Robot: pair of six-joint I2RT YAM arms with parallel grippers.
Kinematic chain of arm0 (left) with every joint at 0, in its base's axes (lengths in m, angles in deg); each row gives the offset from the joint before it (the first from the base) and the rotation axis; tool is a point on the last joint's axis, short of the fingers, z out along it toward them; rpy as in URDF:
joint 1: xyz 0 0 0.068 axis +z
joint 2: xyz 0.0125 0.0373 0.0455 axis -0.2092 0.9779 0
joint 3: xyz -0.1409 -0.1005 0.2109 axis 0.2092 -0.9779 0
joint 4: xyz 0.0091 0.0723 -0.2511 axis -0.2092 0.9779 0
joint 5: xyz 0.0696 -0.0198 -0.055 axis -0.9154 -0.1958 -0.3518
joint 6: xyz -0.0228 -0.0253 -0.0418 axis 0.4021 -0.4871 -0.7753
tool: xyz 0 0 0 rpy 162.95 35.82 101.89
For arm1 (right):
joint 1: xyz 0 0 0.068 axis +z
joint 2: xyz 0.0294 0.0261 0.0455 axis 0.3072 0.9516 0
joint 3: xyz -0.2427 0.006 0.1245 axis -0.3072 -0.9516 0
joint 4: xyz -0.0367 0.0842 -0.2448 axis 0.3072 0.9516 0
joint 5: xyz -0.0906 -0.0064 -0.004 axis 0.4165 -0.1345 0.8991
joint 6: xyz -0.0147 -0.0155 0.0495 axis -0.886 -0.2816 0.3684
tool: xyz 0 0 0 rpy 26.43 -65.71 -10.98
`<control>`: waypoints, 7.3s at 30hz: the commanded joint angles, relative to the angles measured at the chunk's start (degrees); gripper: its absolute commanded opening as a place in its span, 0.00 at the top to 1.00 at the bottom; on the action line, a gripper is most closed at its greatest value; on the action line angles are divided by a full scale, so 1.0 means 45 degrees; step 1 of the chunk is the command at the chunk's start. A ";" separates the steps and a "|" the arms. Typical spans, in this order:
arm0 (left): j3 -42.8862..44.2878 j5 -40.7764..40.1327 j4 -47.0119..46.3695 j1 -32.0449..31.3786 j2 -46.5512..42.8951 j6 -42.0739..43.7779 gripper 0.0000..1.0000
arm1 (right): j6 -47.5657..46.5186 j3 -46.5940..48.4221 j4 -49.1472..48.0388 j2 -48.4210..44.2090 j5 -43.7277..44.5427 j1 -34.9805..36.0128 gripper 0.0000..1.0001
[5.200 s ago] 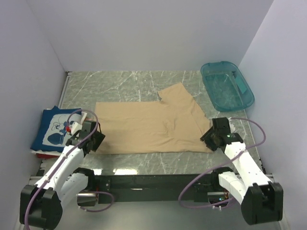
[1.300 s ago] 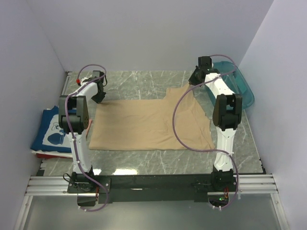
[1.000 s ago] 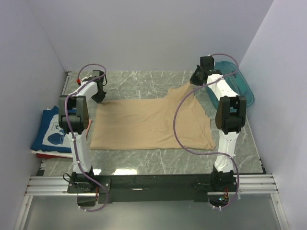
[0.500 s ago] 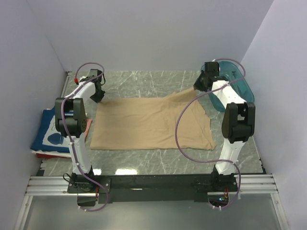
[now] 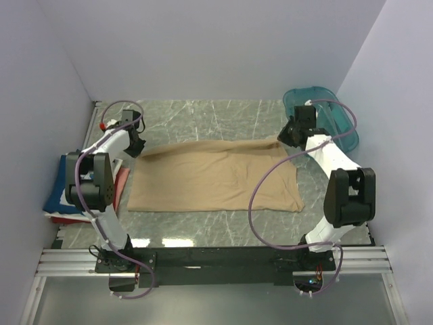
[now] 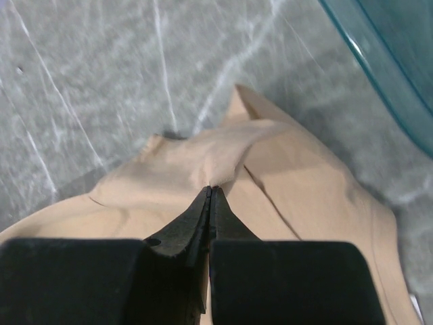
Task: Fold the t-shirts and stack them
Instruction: Fold the tshirt
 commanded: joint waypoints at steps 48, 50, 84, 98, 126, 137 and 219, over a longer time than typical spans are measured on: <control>-0.5451 -0.0802 -0.1703 0.0069 -0.5186 -0.0443 0.99 | 0.0324 -0.8147 -0.1007 -0.8109 -0.0839 -0.0091 1.00; -0.5432 -0.0879 -0.1703 0.0088 -0.5186 -0.0404 0.99 | 0.0285 -0.8304 -0.1046 -0.8167 -0.0916 -0.0091 1.00; -0.7091 -0.0705 -0.3831 0.0303 -0.5926 -0.0345 0.75 | 0.0558 -1.0003 -0.2316 -0.8069 -0.2518 -0.0110 0.83; -0.6763 0.0138 -0.3442 -0.0359 -0.7843 -0.0149 0.58 | 0.0188 -0.8911 -0.1457 -0.9165 -0.1992 0.0046 0.60; -0.4885 0.0057 -0.3285 -0.4677 -0.3252 -0.0307 0.65 | -0.0770 -0.1723 -0.0753 0.0582 0.3183 0.4850 0.51; -0.4827 0.0038 -0.3168 -0.4697 -0.3057 -0.0189 0.65 | -0.0692 -0.0804 -0.0148 0.1832 0.4142 0.5280 0.55; 0.1599 -0.2325 -0.2347 -1.3876 0.1279 0.3697 0.44 | -0.0145 -0.8109 -0.1163 -0.7386 -0.2440 -0.0736 0.57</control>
